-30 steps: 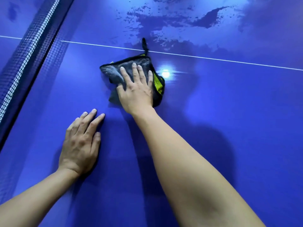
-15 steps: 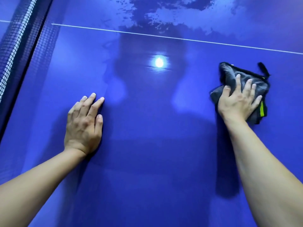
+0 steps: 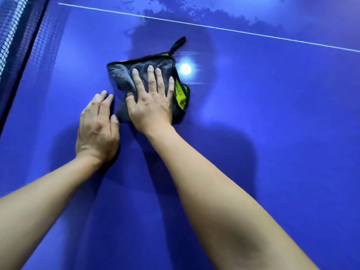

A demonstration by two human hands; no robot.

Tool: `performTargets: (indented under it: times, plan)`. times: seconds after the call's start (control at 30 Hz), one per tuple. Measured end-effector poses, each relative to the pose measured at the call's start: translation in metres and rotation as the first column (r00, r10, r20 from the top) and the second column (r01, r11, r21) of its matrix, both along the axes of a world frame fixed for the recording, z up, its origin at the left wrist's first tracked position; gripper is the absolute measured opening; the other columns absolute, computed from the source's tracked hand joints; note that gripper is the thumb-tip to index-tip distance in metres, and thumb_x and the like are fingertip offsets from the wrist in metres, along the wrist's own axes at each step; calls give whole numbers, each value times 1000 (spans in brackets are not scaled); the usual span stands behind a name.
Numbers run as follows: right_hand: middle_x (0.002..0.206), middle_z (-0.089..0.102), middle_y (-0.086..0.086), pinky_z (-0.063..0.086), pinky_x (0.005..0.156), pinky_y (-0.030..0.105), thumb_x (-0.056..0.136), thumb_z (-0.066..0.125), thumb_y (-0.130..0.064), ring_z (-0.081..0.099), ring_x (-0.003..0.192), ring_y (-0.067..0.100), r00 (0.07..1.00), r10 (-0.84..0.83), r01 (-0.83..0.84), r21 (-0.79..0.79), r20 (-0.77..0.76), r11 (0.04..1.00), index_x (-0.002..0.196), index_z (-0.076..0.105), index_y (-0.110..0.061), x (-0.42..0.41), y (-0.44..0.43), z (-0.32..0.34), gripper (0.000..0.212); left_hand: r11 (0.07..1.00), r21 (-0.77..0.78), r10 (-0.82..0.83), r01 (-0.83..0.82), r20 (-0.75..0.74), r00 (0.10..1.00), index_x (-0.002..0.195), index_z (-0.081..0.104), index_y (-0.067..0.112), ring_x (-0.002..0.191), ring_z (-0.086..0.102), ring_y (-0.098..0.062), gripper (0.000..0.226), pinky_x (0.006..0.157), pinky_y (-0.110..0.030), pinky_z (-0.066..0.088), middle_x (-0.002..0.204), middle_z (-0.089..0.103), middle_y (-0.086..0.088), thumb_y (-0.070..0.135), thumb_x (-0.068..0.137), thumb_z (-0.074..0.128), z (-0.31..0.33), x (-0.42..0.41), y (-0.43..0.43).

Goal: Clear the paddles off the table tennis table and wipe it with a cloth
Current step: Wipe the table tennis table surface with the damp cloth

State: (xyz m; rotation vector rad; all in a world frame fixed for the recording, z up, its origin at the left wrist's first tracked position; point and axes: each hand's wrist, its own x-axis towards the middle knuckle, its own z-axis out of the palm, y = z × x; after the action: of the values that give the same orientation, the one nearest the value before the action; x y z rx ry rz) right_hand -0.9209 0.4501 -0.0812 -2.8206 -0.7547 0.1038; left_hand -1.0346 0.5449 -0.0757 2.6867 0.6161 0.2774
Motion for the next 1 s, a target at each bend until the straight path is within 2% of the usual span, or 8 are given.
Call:
performTargets:
  times: [0.1,0.17,0.33,0.53,0.67,0.77,0.87,1.0]
  plan:
    - [171,11,4,-6,125,52,102,34,-52,4,158,19,997,81,-81,-3,-19,997,162,20,-37,11,-27,4,63,1000,-5,-1,1,-3,1000,148,43,5,146,32,-34,57,123,-44,20,158,37,-16,25,95,35,-1,0,0]
    - [171,14,1,-5,125,49,101,36,-52,7,158,17,999,41,-40,18,-17,999,161,23,-38,21,-67,5,62,1000,-3,11,-11,-8,1000,148,43,7,147,31,-32,58,123,-42,19,158,36,-14,27,94,32,-2,-1,-1]
    - [170,19,2,3,127,49,100,36,-49,14,157,19,960,-273,273,11,60,962,161,25,-36,57,-230,3,63,1000,1,31,-31,-20,999,147,43,7,147,31,-30,59,123,-42,19,159,36,-14,28,93,32,2,1,-6]
    - [168,23,9,4,126,52,99,28,-53,18,156,24,808,-585,585,32,69,811,160,30,-33,65,-363,1,64,1000,19,22,-22,-9,1000,146,45,5,145,33,-33,61,122,-42,20,157,38,-16,31,92,33,0,3,-6]
    - [169,19,9,1,127,52,102,29,-52,12,157,24,803,-594,595,-9,40,804,160,27,-33,67,-359,4,62,1000,25,-10,10,3,1000,146,43,3,145,32,-35,59,121,-46,20,157,36,-18,30,95,32,-4,2,-3]
    - [170,15,8,-1,127,52,106,34,-47,9,158,23,792,-611,611,-31,15,791,161,24,-33,53,-343,7,58,998,-53,-32,36,63,998,146,43,3,145,31,-34,57,122,-46,20,157,36,-17,30,97,31,-1,-2,-4]
    - [170,17,7,-1,127,50,106,38,-45,11,157,22,833,-550,552,-11,62,834,161,25,-35,22,-291,2,57,989,-128,-59,78,145,988,146,43,5,146,32,-32,56,121,-45,22,156,38,-13,28,96,33,8,-19,-5]
    - [170,16,4,-1,126,50,104,39,-47,9,158,21,904,-421,424,-34,77,905,161,23,-37,-27,-195,1,61,991,-86,-97,103,72,993,148,43,6,145,33,-35,54,120,-46,22,157,38,-14,26,98,35,19,-98,-32]
